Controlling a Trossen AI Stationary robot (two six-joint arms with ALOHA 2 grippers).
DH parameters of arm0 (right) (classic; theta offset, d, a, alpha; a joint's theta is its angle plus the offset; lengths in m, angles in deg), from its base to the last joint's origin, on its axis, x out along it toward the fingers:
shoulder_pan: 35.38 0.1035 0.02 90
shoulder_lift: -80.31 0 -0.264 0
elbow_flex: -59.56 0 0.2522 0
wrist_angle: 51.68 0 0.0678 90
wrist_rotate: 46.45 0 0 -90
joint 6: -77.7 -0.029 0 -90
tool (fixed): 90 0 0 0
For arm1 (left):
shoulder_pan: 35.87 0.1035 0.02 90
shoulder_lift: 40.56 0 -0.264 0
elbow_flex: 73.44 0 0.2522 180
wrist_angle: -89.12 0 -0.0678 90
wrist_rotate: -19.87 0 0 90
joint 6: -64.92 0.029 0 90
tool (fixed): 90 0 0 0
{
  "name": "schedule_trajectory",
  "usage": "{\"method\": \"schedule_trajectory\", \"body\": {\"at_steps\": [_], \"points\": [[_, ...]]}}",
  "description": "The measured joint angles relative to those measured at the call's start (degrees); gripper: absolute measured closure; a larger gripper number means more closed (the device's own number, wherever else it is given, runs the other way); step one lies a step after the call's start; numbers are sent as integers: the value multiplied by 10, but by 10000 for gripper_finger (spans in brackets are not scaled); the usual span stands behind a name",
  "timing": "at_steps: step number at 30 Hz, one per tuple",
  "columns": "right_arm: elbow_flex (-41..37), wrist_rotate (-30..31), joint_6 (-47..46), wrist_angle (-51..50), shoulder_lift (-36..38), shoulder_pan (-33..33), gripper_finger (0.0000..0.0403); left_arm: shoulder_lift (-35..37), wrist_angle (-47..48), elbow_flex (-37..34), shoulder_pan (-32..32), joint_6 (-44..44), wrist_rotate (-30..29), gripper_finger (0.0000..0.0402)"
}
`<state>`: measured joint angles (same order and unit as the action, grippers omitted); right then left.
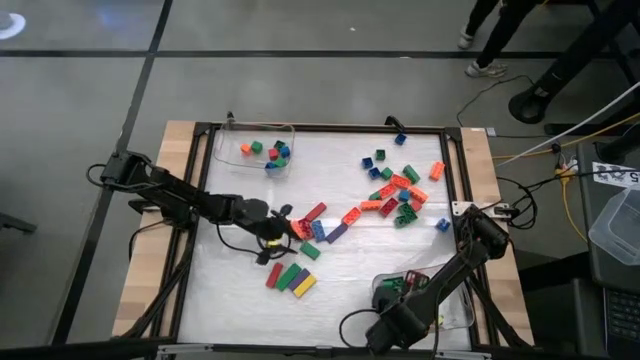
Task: Sort blocks by size
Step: Put the rectangular green block into the bottom transparent bin
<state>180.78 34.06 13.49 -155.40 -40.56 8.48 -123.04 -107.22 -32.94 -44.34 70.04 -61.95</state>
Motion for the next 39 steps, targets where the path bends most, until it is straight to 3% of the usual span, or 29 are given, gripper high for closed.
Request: {"method": "schedule_trajectory", "body": {"at_steps": [5, 8, 14, 23, 28, 30, 32, 39], "points": [[0, -21, 0, -1, 0, -2, 133, 0, 54, 0, 0, 10, -108, 243], [0, -51, -3, 0, 0, -8, 136, 0, 66, 0, -1, -10, -111, 243], [19, -31, 1, 0, 23, -20, 138, 17, 83, 0, -26, -117, -61, 243], [85, 137, 45, -1, 58, -20, 139, 87, 245, 0, -99, -231, -53, 243], [101, 338, 81, 56, 58, -27, 139, 114, 285, 0, -133, -260, -53, 243], [101, 386, 118, 97, 56, -41, 139, 116, 282, 0, -142, -261, -53, 243], [102, 387, 184, 140, 48, -61, 139, 117, 275, 0, -146, -261, -53, 243], [102, 286, 480, 279, -17, -133, 139, 116, 277, 0, -145, -262, -61, 243]]}}
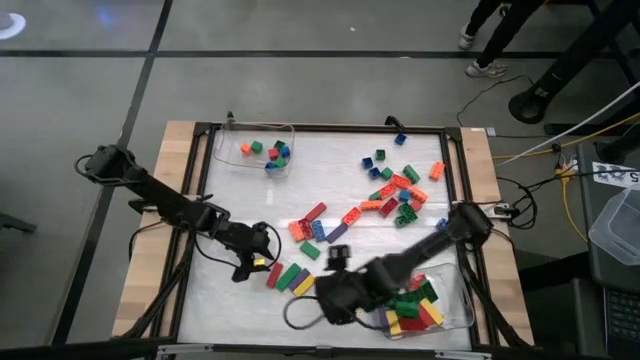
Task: Sort blocks by size
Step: Put the rectangular green block into the bottom transparent bin
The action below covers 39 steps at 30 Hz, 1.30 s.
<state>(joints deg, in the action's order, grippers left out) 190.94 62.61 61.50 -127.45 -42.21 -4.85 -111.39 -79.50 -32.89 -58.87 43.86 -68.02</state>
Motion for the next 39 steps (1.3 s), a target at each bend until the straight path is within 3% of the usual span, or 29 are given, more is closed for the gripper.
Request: {"method": "schedule_trajectory", "body": {"at_steps": [3, 5, 9, 13, 22, 29, 39], "points": [[0, -33, 108, 22, -29, -24, 139, 0, 0, 0, 0, 0, 0, 243], [-1, -31, 117, 18, -43, -42, 139, 0, 0, 0, 0, 0, 0, 243], [-1, -37, -14, 18, -56, -92, 139, 0, 0, 0, 0, 0, 0, 243], [-1, -88, -128, 25, -66, -137, 139, 0, 0, 0, 0, 0, -2, 243], [-1, -110, -156, 48, -118, -138, 139, 0, 3, 0, 0, 0, -10, 243], [-2, -36, -193, 44, -125, -137, 139, 0, 3, 0, 0, 14, -11, 243], [-33, -47, -233, 40, -130, -137, 139, 0, 3, 0, 0, 5, -12, 243]]}}
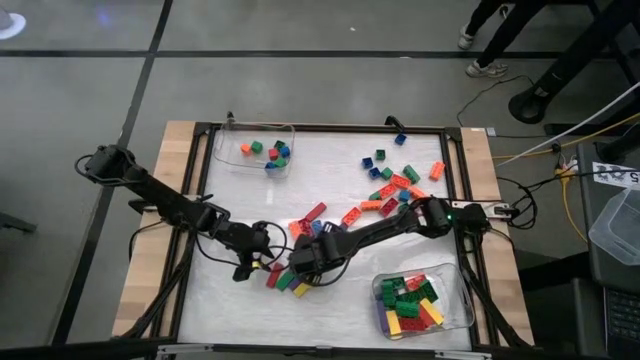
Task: Sort blocks by size
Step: Put the rectangular green block into the bottom transparent bin
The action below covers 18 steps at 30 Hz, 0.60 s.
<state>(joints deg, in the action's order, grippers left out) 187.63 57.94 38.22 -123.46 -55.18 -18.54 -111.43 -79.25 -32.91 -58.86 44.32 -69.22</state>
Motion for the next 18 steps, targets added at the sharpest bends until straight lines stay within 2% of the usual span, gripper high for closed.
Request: {"method": "schedule_trajectory", "body": {"at_steps": [5, 8, 18], "points": [[-22, 0, -12, 17, 1, 0, 140, 0, 0, 0, 0, 0, 0, 243], [-28, 0, -12, 28, 1, -1, 156, 0, 0, 0, 0, 0, 0, 243], [-26, 25, -1, 43, 3, -10, 304, 0, 0, 0, 0, 0, 0, 243]]}}
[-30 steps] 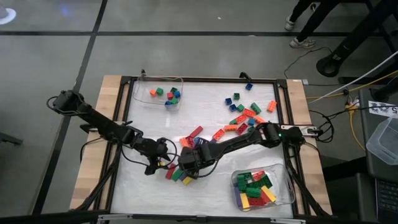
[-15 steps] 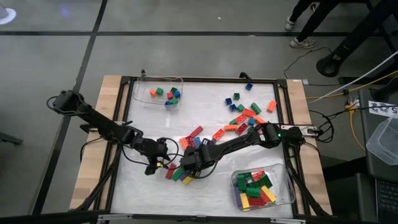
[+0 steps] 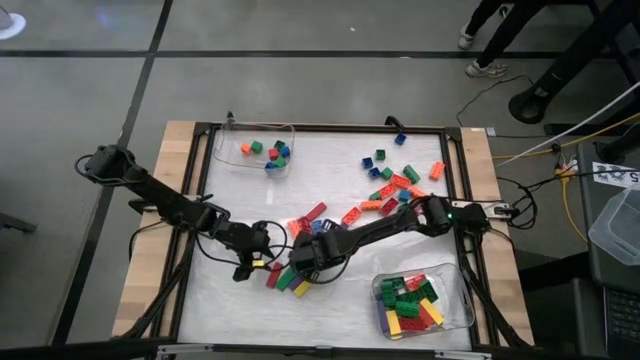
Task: Sort blocks by size
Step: Put the rectangular green block into the bottom transparent bin
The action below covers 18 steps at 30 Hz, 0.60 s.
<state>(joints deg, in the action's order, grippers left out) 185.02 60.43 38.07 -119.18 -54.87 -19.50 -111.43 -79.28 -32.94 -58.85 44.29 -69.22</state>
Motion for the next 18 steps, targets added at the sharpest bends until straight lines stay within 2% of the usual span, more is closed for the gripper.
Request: {"method": "schedule_trajectory", "body": {"at_steps": [9, 12, 18], "points": [[5, -37, 39, -8, 2, -2, 396, 0, 0, 0, 0, 0, 0, 243], [5, -45, 43, -8, 2, -2, 395, 0, 0, 0, 0, 0, 0, 243], [5, -45, 43, -6, 2, -2, 366, 0, 0, 0, 0, 5, 0, 243]]}}
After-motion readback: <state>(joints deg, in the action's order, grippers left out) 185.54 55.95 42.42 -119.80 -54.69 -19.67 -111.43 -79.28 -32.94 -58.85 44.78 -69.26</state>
